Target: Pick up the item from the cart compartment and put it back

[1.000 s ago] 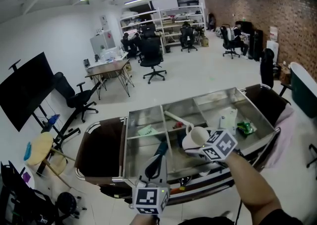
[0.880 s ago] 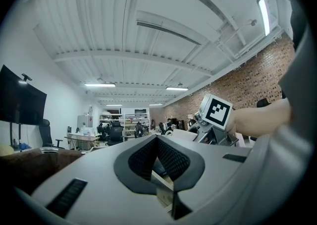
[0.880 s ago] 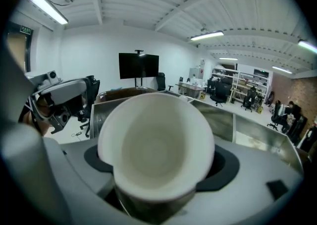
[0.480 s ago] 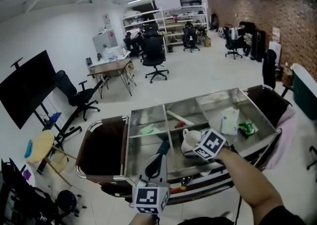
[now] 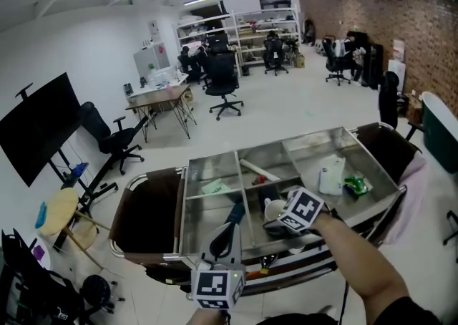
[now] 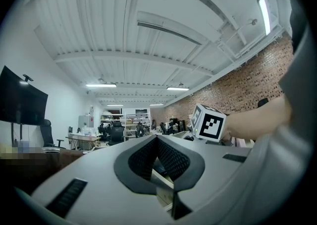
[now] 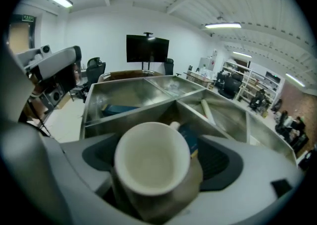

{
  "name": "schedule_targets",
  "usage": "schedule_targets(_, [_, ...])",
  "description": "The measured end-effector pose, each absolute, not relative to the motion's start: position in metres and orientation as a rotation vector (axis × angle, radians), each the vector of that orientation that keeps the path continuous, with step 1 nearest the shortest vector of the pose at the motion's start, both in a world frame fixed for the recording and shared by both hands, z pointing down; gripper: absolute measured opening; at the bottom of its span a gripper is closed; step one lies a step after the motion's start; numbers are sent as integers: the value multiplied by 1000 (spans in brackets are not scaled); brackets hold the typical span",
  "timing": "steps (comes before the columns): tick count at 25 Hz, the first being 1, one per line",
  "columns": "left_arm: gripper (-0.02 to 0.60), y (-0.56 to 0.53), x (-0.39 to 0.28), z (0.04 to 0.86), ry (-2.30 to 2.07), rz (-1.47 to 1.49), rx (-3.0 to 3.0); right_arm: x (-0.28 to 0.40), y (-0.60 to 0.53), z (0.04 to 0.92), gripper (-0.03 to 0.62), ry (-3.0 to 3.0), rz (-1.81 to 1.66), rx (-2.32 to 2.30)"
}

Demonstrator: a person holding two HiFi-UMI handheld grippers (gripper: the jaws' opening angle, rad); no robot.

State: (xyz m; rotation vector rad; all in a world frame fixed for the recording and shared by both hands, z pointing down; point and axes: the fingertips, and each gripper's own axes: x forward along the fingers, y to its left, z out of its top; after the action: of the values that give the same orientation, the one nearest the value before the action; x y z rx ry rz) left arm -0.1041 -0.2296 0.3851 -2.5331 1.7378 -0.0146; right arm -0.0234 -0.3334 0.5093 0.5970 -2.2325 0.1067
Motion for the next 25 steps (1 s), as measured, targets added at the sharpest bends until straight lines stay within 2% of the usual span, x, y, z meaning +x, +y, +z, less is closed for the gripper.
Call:
schedule_targets(1, [0,-229,-103,385,1732,-13,-2535,-24,-334,506,528,-2242,100,603])
schedule_targets(5, [0,-229,-103,383,1727,-6,-2530,-23,-336,495,528,-2262,88,644])
schedule_targets(14, [0,-229,-99,383,1718,-8,-2537,-18,-333,473,522,-2330,97,682])
schedule_targets(18, [0,-230,-99,384,1722,-16,-2543,-16,-332,464,480,-2383,100,716])
schedule_targets(19, [0,-230,-98,385,1725,-19,-2549,-13,-332,457,396,-2410,92,754])
schedule_targets(21, [0,-231,-97,387,1723,-22,-2552,-9,-332,443,22,-2469,79,839])
schedule_targets(25, [0,-232,-96,388,1723,-26,-2550,-4,-327,432,12,-2545,88,900])
